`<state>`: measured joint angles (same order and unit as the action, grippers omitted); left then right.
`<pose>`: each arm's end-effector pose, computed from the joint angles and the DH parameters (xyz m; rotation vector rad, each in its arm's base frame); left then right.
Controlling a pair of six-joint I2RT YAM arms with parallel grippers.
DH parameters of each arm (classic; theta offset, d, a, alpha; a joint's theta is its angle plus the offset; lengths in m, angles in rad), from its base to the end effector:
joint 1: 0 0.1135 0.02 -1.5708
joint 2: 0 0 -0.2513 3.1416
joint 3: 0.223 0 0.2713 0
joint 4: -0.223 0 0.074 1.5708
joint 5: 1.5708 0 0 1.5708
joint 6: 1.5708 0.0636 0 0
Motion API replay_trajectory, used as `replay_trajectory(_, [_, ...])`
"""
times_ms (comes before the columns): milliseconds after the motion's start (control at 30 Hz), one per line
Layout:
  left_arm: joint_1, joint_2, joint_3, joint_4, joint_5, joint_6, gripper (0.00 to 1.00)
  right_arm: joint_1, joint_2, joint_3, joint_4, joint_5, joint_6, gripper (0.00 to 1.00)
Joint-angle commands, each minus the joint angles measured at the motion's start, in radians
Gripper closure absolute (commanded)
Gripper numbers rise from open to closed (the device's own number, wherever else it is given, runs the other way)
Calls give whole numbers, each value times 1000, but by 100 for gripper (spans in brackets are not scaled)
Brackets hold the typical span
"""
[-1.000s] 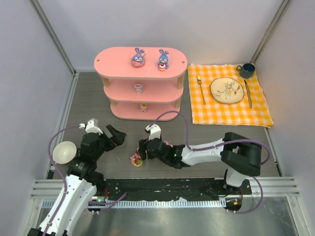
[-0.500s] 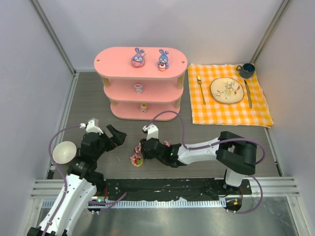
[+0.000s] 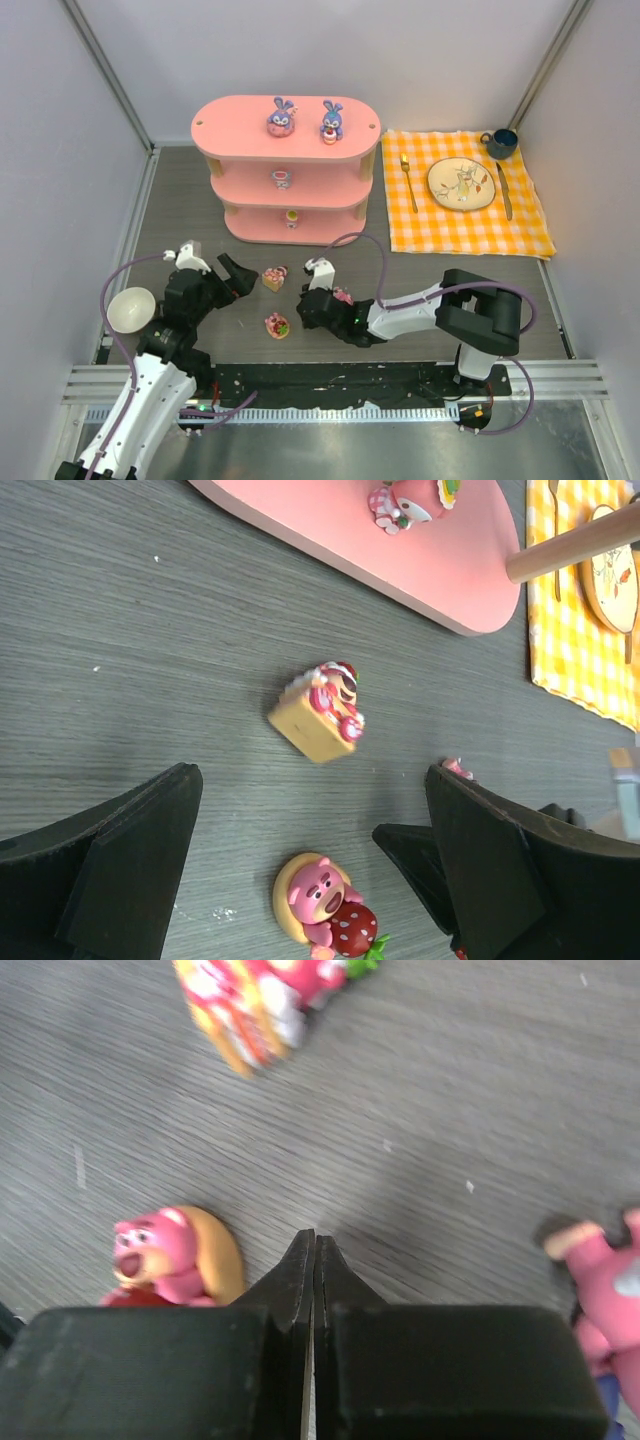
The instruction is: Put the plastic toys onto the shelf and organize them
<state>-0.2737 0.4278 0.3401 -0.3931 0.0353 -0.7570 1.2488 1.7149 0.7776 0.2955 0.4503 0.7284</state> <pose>0.1747 -0.0514 0.1907 -0.4853 2.0640 -0.6660 0.1422 0.3386 0.1059 -0.3217 2.1886 0.6430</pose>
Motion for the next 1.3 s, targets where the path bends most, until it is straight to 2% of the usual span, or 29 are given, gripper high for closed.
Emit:
replay_trajectory(0, [-2,6,25,54,40,-18,0,-17,-37,-81,151,2,114,99])
replay_trajectory(233, [-2,17,-7,92,51,-41,0,-31,-35,-107,175,-16,143,98])
replay_trajectory(333, [-2,46,-26,143,51,-44,0,-32,-75,-124,177,-1,129,91])
replay_trajectory(367, [-2,58,-30,163,52,-44,0,-32,-105,-127,171,10,120,87])
replay_trajectory(467, [-2,159,-36,249,51,-16,0,-31,-176,-138,139,31,100,81])
replay_trajectory(633, [-2,383,16,341,15,44,0,-31,-296,-144,77,56,71,78])
replay_trajectory(833, [-4,500,34,479,-14,62,0,-32,-422,-153,5,90,40,77])
replay_trajectory(1067, [-15,634,51,605,-18,90,0,-31,-485,-182,-38,119,48,76])
replay_trajectory(1267, [-45,758,76,661,-9,111,7,-31,-515,-216,-48,136,60,76])
